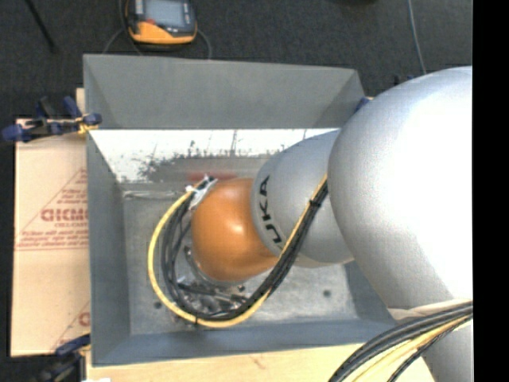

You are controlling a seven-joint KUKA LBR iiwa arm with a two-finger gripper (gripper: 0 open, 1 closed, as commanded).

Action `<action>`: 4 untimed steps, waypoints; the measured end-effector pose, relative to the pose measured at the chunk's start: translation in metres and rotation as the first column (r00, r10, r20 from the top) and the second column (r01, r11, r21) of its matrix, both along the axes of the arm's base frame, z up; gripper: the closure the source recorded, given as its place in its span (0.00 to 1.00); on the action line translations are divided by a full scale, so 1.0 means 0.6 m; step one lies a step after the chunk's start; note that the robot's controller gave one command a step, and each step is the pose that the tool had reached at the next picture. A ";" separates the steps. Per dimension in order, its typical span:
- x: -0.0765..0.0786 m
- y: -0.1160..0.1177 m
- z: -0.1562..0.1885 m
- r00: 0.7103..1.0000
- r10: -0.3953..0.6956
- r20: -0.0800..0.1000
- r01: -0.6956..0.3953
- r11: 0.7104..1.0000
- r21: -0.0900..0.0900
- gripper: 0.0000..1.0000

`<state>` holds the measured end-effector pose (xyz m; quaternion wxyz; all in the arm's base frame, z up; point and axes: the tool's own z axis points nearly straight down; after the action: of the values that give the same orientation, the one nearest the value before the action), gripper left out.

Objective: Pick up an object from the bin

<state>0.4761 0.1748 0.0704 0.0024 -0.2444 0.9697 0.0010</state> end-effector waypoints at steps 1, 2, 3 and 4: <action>0.007 0.002 0.004 1.000 -0.002 0.013 0.002 1.000 0.004 0.00; 0.000 0.000 0.000 1.000 -0.002 0.000 0.002 1.000 0.000 1.00; 0.007 0.002 0.004 1.000 -0.003 0.013 0.003 1.000 0.004 0.00; 0.000 0.000 0.000 1.000 -0.004 0.000 0.004 1.000 0.000 1.00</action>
Offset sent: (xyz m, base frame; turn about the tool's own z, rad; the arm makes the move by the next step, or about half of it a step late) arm 0.0000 0.0000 0.0000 0.0000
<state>0.4761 0.1747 0.0704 0.0024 -0.2425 0.9702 0.0009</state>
